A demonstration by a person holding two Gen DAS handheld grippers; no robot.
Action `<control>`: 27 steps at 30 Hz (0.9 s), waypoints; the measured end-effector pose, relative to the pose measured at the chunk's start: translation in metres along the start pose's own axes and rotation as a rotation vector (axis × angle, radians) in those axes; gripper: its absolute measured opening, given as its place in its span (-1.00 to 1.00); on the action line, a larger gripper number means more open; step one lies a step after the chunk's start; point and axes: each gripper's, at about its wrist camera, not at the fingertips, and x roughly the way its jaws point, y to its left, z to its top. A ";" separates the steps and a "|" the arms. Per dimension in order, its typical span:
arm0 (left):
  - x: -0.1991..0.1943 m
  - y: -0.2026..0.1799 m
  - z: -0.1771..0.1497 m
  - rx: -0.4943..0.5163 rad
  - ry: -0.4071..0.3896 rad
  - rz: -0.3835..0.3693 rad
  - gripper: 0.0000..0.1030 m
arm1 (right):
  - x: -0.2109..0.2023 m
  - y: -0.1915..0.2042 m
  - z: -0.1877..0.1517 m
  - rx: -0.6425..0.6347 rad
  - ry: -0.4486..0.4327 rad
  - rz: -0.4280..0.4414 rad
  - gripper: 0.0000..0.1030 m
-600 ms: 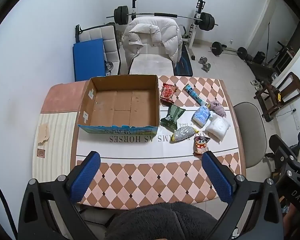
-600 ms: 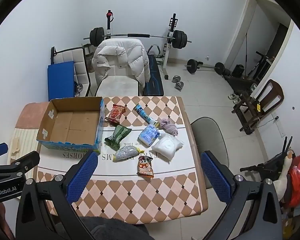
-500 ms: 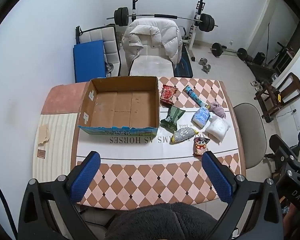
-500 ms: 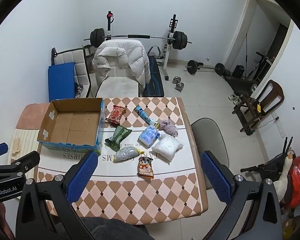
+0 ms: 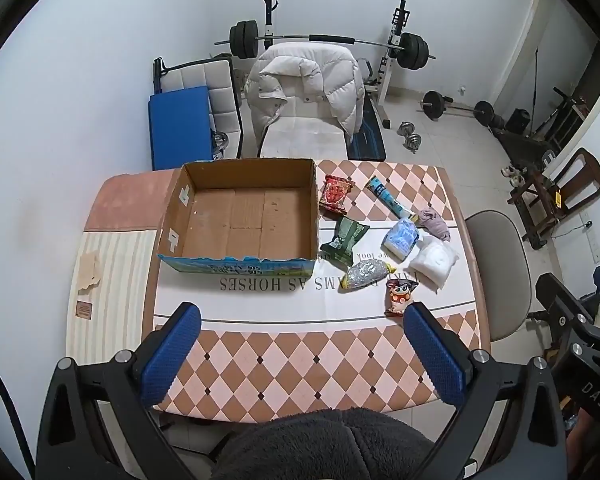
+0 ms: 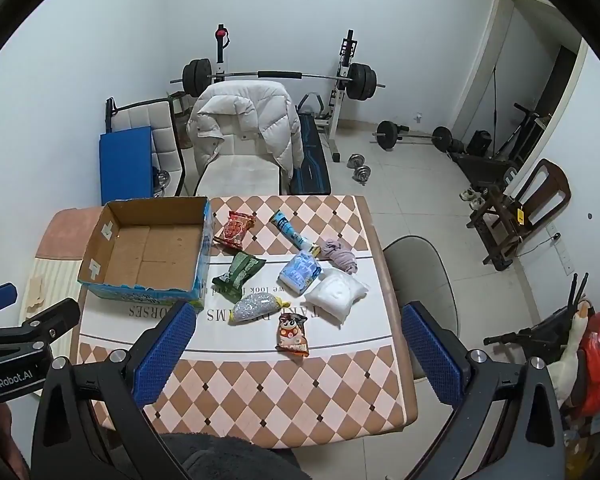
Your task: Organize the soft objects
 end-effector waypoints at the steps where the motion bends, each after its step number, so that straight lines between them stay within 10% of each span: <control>1: -0.002 -0.001 0.000 -0.001 -0.003 0.000 1.00 | 0.000 0.000 0.000 -0.001 -0.002 0.000 1.00; 27: -0.014 -0.002 0.003 -0.001 -0.035 -0.004 1.00 | -0.012 -0.003 0.006 0.001 -0.030 0.013 1.00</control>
